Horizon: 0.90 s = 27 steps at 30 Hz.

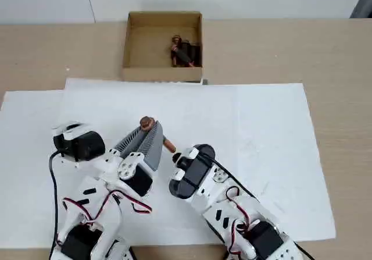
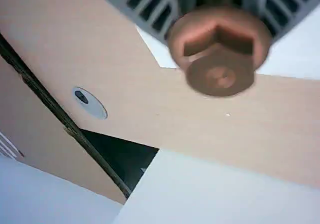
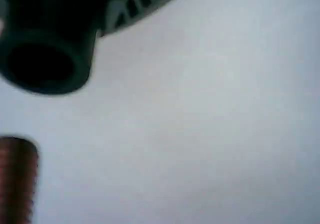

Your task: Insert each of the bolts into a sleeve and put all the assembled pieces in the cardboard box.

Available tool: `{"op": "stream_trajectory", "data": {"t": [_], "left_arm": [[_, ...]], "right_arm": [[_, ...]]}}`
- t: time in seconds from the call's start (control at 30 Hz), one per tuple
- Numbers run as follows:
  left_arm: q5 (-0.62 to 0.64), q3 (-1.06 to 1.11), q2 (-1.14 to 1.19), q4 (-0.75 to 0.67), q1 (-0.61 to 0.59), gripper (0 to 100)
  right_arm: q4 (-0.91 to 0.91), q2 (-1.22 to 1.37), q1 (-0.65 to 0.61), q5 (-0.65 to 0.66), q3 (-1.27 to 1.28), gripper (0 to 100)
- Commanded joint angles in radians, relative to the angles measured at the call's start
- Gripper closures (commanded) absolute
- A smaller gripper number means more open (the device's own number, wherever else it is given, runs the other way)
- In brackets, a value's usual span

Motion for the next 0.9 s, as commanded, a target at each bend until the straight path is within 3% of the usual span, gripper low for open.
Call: {"op": "stream_trajectory", "data": {"t": [0.0,0.53,0.87], "left_arm": [[-0.008,-0.013,-0.009,0.003,0.012,99],[-0.017,0.030,-0.008,0.044,0.063,99],[-0.153,0.099,-0.009,0.130,0.190,99]], "right_arm": [[-0.031,-0.007,0.004,0.011,-0.015,99.6],[-0.105,-0.005,0.002,0.060,-0.015,99.6],[-0.104,-0.005,0.004,0.060,-0.015,99.6]]}}
